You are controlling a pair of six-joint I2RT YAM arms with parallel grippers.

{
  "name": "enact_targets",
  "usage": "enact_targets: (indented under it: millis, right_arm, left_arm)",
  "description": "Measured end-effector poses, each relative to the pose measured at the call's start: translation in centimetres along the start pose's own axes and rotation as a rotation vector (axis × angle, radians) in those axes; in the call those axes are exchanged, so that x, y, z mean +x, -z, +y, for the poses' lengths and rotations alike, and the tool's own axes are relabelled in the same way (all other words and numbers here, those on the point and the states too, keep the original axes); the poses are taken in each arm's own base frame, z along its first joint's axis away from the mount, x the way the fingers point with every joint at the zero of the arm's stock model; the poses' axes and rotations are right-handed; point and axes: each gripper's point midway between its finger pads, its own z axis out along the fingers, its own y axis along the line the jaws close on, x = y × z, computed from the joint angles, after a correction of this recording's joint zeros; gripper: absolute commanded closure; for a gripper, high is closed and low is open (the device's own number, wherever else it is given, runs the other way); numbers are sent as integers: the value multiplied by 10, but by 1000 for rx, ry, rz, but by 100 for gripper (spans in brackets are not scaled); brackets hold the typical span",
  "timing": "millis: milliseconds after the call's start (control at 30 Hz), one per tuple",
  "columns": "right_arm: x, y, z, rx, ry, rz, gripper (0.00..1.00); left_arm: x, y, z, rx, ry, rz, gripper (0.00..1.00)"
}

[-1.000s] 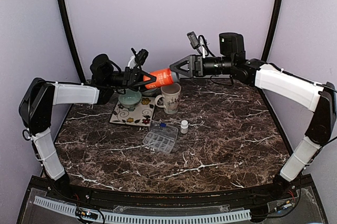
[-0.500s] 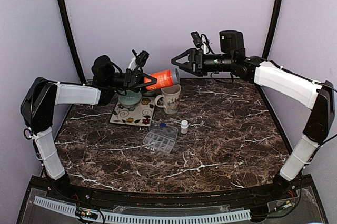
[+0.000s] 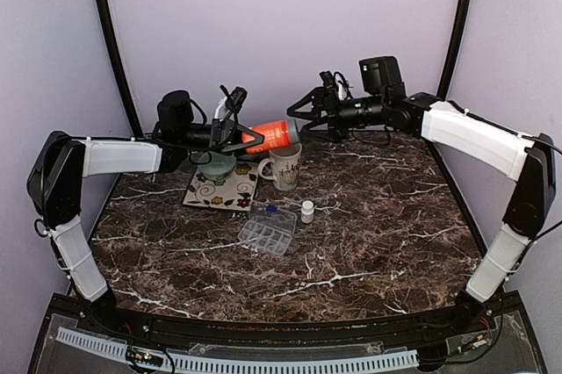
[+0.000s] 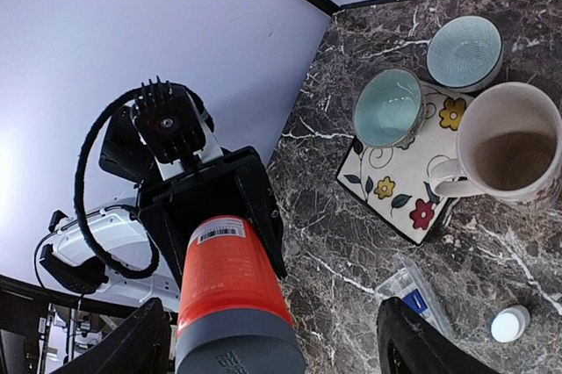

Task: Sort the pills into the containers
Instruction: Unscrew the lid of the pill bottle.

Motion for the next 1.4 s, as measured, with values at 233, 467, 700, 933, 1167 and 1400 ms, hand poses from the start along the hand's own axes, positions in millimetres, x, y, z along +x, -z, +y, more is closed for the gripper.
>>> enact_targets:
  millis: [233,467,700,933,1167,1400]
  right_arm:
    - [13,-4,-15,20,-80,26,19]
    - [17,-2,-10,-4,-100,38,20]
    - [22,-4,-1,-38,-111,59,21]
    - [27,-7,11,-82,-113,81,28]
    - [31,-14,9,-98,-121,106,61]
    - [28,-12,15,-106,-15,103,74]
  left_arm:
    - [5,0,7,-20,23,10,87]
    - [5,0,8,-25,19,9,87]
    - [3,0,8,-31,13,9,87]
    - [-5,-1,4,-28,-15,3,87]
    - [-5,-1,5,-29,-10,6,87]
    - [-8,-1,1,-18,-7,10,87]
